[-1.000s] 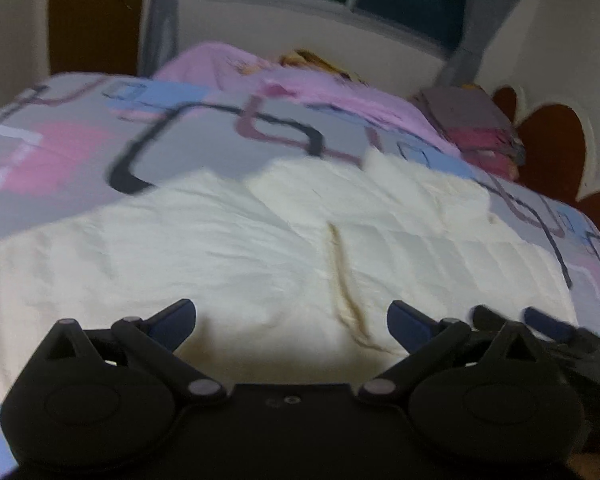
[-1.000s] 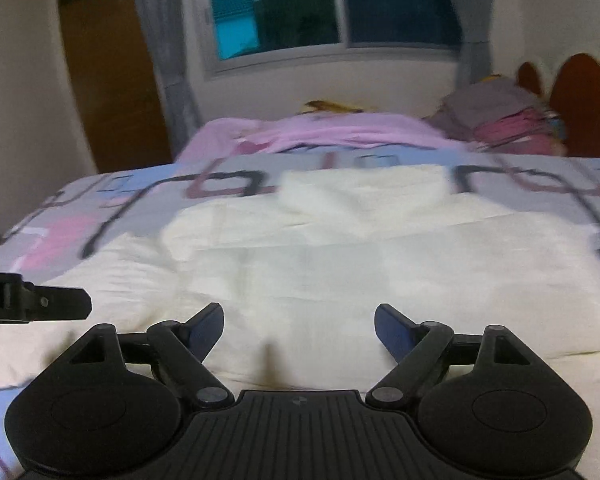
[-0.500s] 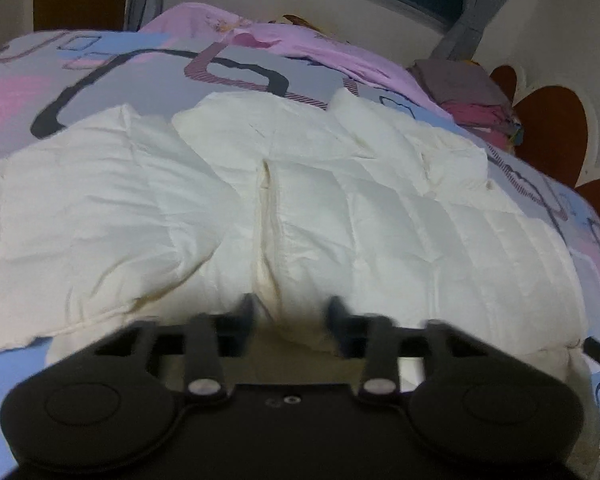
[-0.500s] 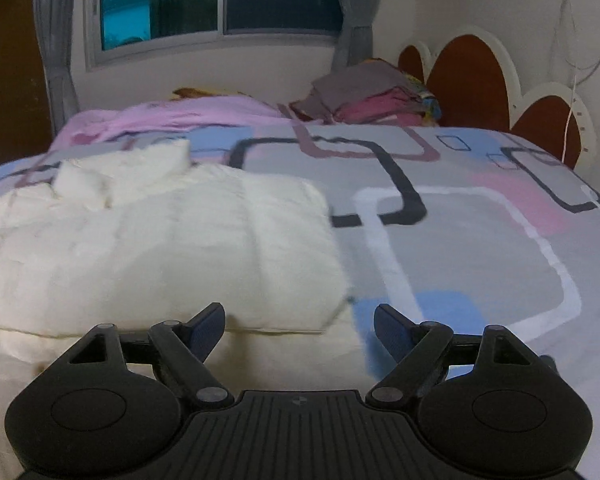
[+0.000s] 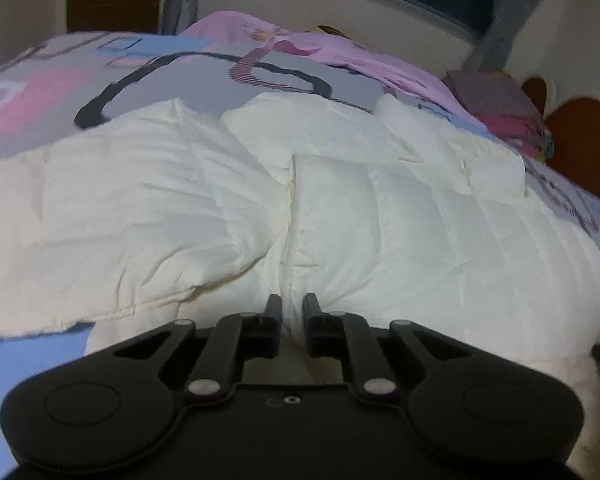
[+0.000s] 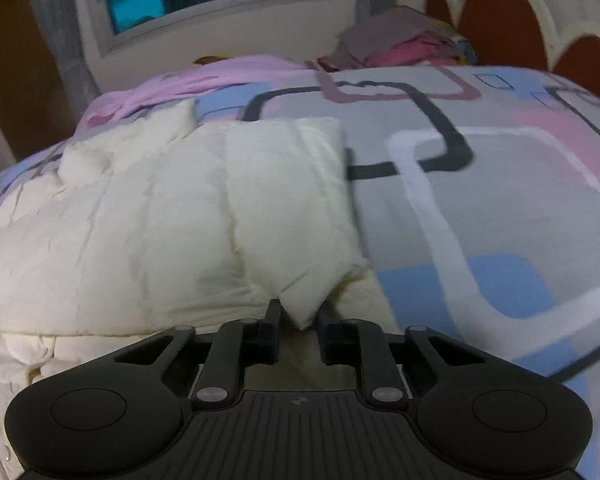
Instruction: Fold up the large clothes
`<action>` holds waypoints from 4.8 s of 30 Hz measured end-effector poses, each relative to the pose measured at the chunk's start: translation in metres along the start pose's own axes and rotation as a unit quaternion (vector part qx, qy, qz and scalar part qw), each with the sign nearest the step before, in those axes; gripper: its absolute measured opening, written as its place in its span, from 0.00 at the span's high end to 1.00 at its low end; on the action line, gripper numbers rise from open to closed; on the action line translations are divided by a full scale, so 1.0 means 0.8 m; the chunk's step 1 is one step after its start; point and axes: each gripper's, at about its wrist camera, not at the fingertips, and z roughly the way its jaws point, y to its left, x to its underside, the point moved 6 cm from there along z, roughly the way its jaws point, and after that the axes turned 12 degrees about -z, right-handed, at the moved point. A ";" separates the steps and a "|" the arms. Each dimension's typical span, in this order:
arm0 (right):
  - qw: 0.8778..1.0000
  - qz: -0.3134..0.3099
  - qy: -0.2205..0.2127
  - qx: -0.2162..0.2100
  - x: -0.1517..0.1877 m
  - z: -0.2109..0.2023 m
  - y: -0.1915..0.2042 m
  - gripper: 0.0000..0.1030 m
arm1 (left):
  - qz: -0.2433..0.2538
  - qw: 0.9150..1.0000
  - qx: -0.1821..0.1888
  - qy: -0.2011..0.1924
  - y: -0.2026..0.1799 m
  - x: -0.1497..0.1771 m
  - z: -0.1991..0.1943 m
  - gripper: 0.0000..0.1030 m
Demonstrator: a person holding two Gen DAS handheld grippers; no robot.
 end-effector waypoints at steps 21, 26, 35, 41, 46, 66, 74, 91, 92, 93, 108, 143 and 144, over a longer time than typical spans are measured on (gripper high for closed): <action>0.993 -0.104 -0.028 0.045 -0.096 0.098 0.030 0.82 | 0.051 0.997 -0.043 -0.033 -0.032 -0.019 0.044 0.27; 0.993 -0.104 -0.016 0.051 -0.089 0.113 0.023 0.82 | 0.061 0.997 -0.048 -0.027 -0.035 -0.021 0.052 0.23; 0.994 -0.081 -0.065 -0.021 -0.110 0.037 0.090 0.28 | 0.014 0.998 -0.040 -0.050 0.005 -0.033 -0.021 0.18; 0.987 -0.106 -0.086 -0.086 -0.110 0.012 0.184 0.23 | -0.053 0.994 -0.074 -0.055 0.095 -0.030 -0.073 0.17; 0.981 -0.125 -0.084 -0.124 -0.110 0.004 0.255 0.23 | -0.117 0.984 -0.118 -0.064 0.183 -0.028 -0.111 0.17; 0.968 -0.180 -0.064 -0.162 -0.094 0.041 0.418 0.23 | -0.354 0.911 -0.166 -0.126 0.426 -0.010 -0.160 0.18; 0.972 -0.197 -0.014 -0.125 -0.069 0.104 0.423 0.23 | -0.357 0.909 -0.147 -0.158 0.437 -0.028 -0.157 0.78; 0.975 -0.149 -0.055 -0.152 -0.101 0.047 0.375 0.23 | -0.154 0.965 -0.021 -0.212 0.236 -0.123 -0.185 0.88; 0.976 -0.146 -0.056 -0.151 -0.101 0.044 0.368 0.23 | -0.139 0.968 -0.009 -0.209 0.216 -0.125 -0.181 0.88; 0.977 -0.143 -0.057 -0.150 -0.101 0.040 0.361 0.23 | -0.126 0.970 0.003 -0.206 0.198 -0.125 -0.177 0.88; 0.990 -0.072 -0.063 -0.106 -0.089 0.000 0.220 0.23 | 0.092 0.985 0.131 -0.065 -0.082 -0.028 -0.031 0.86; 0.977 -0.059 -0.050 -0.199 -0.109 0.016 0.311 0.88 | 0.022 0.991 -0.094 -0.088 0.132 0.001 -0.067 0.30; 0.977 -0.066 -0.066 -0.194 -0.116 0.004 0.307 0.89 | 0.021 0.991 -0.094 -0.089 0.130 -0.001 -0.064 0.30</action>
